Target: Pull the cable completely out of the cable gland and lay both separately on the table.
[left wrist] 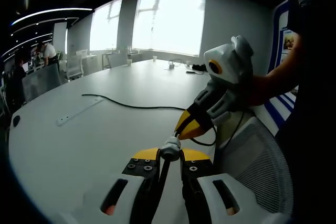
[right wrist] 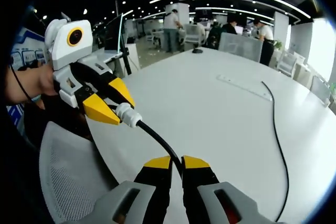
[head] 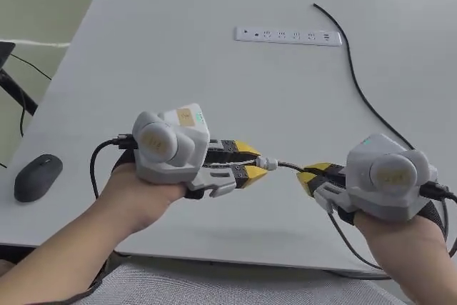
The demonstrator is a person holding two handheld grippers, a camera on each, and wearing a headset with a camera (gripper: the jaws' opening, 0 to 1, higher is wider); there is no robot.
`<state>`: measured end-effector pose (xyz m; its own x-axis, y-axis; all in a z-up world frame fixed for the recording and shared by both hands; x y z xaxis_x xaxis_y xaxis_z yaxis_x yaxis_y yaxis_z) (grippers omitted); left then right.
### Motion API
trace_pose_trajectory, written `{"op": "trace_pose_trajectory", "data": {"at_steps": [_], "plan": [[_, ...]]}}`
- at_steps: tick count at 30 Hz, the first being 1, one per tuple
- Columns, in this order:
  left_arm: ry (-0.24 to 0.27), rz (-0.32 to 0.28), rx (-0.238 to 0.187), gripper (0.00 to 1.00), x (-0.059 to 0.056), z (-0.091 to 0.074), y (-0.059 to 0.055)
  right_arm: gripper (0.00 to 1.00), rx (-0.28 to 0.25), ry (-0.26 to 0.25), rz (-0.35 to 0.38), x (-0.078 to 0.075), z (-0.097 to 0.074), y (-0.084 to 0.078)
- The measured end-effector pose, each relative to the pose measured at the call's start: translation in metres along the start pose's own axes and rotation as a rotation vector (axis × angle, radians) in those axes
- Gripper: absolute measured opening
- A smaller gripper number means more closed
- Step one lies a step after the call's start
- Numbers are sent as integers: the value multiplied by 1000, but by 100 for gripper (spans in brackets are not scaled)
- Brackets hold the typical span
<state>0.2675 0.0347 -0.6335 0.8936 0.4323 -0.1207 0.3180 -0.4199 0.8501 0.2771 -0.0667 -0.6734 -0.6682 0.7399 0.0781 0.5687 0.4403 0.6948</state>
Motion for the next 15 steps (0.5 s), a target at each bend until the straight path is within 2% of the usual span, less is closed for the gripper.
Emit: {"op": "trace_pose_trajectory", "data": {"at_steps": [6,15], "plan": [[5,-4,-4,15,2,-2,0,1,8,-10,144,-14,3,-14],[8,-1,-4,15,3,-3,-1,1,32,-23,304,-29,8,-36]]}}
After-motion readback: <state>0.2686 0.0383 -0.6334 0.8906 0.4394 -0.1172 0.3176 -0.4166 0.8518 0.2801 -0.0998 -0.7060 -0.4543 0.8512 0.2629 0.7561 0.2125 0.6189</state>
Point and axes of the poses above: the centre of the closed fingertips' face, and the gripper's own axes: z roughly forward along the fingers, x roughly to its left, y roughly out of its top, the point moved 3 cm from there along -z, roughly backward along the fingers, and after that the axes turned 5 degrees about x, right-handed, at the moved point
